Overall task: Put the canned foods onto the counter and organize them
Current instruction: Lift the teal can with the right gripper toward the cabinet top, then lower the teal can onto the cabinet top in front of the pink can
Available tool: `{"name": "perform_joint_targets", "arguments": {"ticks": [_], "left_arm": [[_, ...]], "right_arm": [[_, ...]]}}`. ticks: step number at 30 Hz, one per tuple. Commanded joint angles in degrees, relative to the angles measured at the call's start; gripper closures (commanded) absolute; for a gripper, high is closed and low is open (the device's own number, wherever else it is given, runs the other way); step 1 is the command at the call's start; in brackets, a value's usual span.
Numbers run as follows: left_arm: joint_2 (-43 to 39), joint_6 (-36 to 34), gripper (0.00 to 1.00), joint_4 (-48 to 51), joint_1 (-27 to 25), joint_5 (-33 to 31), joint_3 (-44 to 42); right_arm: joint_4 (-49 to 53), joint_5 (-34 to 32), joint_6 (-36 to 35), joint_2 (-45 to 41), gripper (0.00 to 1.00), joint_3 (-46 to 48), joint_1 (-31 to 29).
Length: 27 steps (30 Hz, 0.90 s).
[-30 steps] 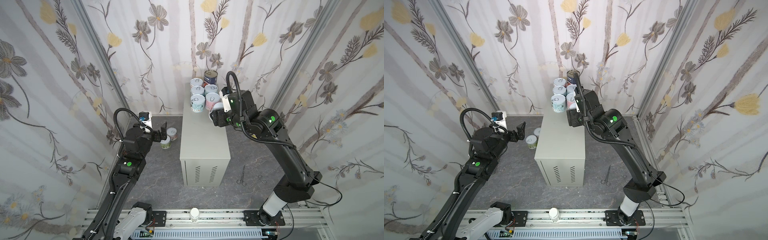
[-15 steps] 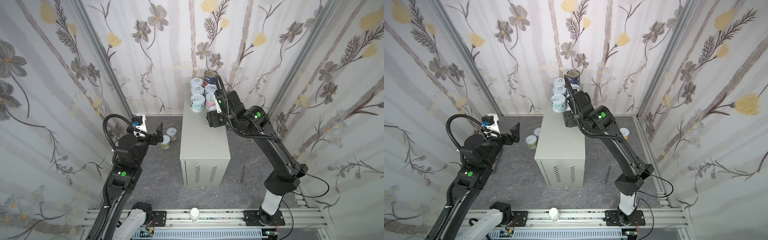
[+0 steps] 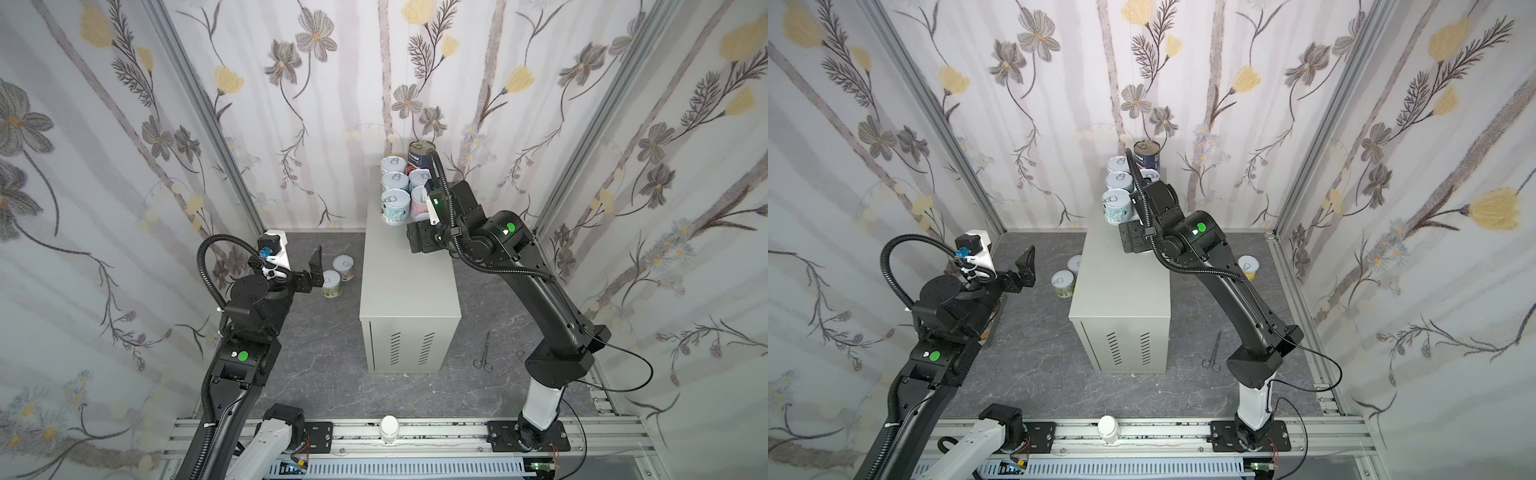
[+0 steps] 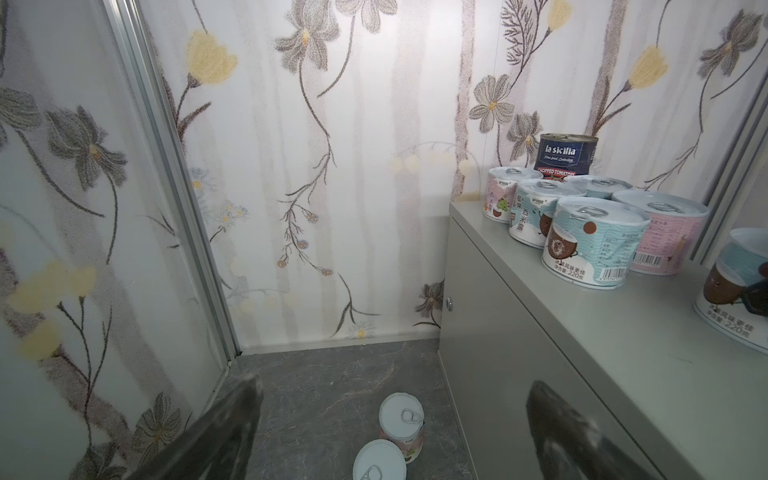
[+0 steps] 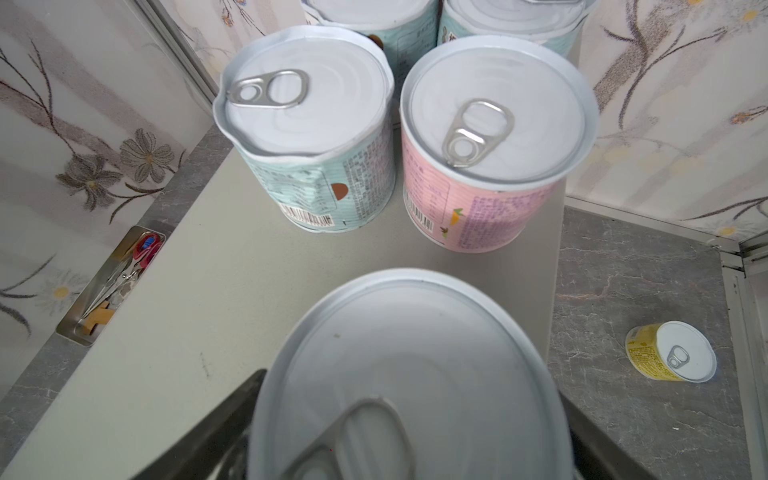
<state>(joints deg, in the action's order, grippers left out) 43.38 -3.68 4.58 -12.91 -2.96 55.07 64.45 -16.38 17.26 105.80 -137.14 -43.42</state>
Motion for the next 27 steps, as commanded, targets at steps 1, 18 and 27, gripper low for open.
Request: {"name": "perform_joint_targets", "arguments": {"ticks": [1,18,27], "left_arm": [[-0.3,-0.5,0.0,-1.5,0.0,-0.4,-0.2],[0.8,1.2,0.0,0.2,-0.1,2.2,1.4],[0.4,1.1,0.0,-0.5,-0.4,3.0,1.1]], "right_arm": [[-2.0,0.4,-0.5,0.0,0.08,-0.1,-0.1],[-14.6,-6.1,0.5,-13.6,0.05,21.5,-2.7],[-28.0,-7.7,-0.9,-22.9,0.24,38.0,-2.8]]}}
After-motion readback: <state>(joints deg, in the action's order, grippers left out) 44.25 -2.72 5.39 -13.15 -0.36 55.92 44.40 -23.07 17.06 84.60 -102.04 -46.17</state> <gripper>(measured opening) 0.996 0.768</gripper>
